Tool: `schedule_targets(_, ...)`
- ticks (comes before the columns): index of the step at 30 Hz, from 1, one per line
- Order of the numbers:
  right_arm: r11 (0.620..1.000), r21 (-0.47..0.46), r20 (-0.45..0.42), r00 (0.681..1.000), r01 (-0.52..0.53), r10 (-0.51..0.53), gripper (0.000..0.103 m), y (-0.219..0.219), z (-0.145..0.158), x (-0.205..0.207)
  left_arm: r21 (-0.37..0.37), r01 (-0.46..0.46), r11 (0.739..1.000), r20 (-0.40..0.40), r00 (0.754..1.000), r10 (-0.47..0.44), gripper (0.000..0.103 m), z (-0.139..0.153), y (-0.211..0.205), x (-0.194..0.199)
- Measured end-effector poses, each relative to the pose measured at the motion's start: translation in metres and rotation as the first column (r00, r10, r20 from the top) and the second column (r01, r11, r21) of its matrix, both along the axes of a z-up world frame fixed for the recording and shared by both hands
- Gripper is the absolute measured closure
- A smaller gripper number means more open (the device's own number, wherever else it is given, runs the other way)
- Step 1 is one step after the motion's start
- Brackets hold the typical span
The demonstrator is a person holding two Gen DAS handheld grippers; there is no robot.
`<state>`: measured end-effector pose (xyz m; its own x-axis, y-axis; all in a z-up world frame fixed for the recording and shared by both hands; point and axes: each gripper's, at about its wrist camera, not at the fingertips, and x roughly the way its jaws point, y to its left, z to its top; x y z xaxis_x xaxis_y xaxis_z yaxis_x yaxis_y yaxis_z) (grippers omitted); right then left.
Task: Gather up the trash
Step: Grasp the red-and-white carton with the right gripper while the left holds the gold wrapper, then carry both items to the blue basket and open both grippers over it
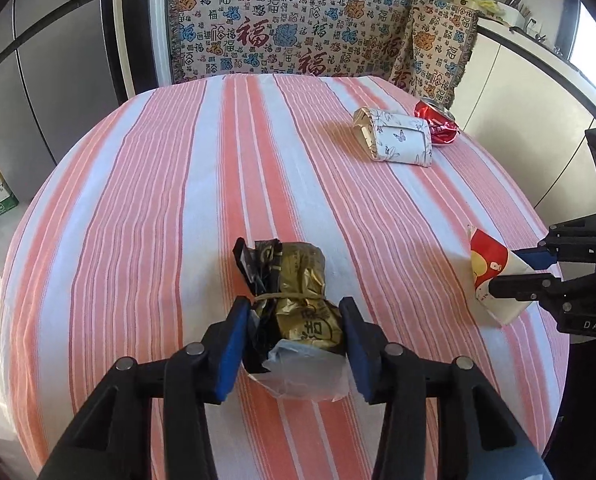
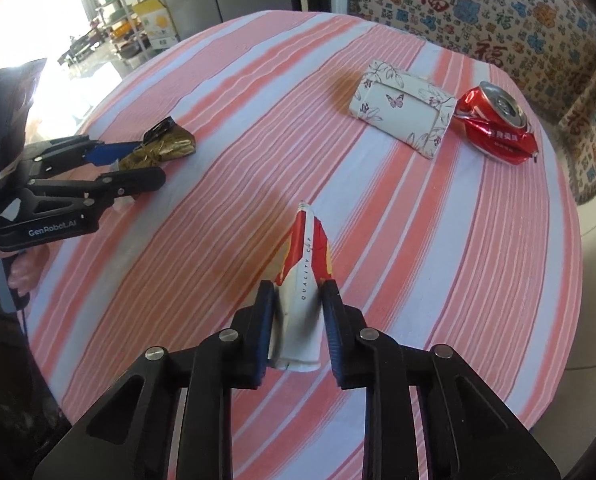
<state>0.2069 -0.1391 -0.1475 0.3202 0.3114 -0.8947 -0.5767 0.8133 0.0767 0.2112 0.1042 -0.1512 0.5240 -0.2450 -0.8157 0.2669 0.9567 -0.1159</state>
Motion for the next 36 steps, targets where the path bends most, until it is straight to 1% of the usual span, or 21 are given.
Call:
schedule_targets(4,0.999,0.046,0.02,0.999,0.026,-0.027,0.083,-0.014,0.012,-0.009,-0.024,0.003,1.0,0.019,1.0,-0.002,0.058,0.009,-0.01,-0.013)
schedule_targets(8,0.993,0.097,0.025,0.998,0.062,-0.065,0.082,-0.036,0.024,-0.016,-0.045,0.036,0.998,0.026,0.999,-0.035,0.058,0.02,-0.037,-0.024)
schedule_targets(12,0.984,0.128,0.038,0.991,0.12,-0.126,0.082,-0.073,0.037,-0.025,-0.061,0.097,0.993,0.028,0.995,-0.096,0.058,0.028,-0.079,-0.031)
schedule_targets(15,0.973,0.14,0.056,0.98,0.184,-0.193,0.082,-0.11,0.046,-0.031,-0.078,0.158,0.984,0.038,0.987,-0.155,0.058,0.035,-0.119,-0.036)
schedule_targets(17,0.961,0.142,0.065,0.967,0.235,-0.246,0.082,-0.143,0.052,-0.035,-0.1,0.195,0.976,0.04,0.981,-0.192,0.058,0.038,-0.147,-0.04)
schedule_targets(20,0.936,0.138,0.065,0.94,0.323,-0.334,0.082,-0.195,0.054,-0.039,-0.135,0.249,0.959,0.039,0.968,-0.246,0.058,0.043,-0.191,-0.041)
schedule_targets(22,0.915,0.129,0.062,0.917,0.383,-0.393,0.081,-0.232,0.052,-0.043,-0.149,0.285,0.947,0.037,0.958,-0.283,0.058,0.045,-0.222,-0.041)
schedule_targets(27,0.853,0.093,0.044,0.854,0.514,-0.519,0.081,-0.312,0.034,-0.047,-0.169,0.371,0.913,0.035,0.928,-0.371,0.058,0.047,-0.297,-0.047)
schedule_targets(30,0.807,0.079,0.019,0.809,0.585,-0.588,0.081,-0.356,0.016,-0.046,-0.177,0.403,0.898,0.01,0.913,-0.408,0.058,0.037,-0.342,-0.046)
schedule_targets(32,0.781,0.074,0.004,0.783,0.62,-0.622,0.081,-0.378,0.006,-0.046,-0.175,0.419,0.891,-0.008,0.904,-0.427,0.058,0.025,-0.371,-0.044)
schedule_targets(36,0.74,0.075,-0.025,0.743,0.668,-0.669,0.081,-0.412,-0.012,-0.045,-0.159,0.439,0.884,-0.039,0.892,-0.45,0.058,0.002,-0.419,-0.038)
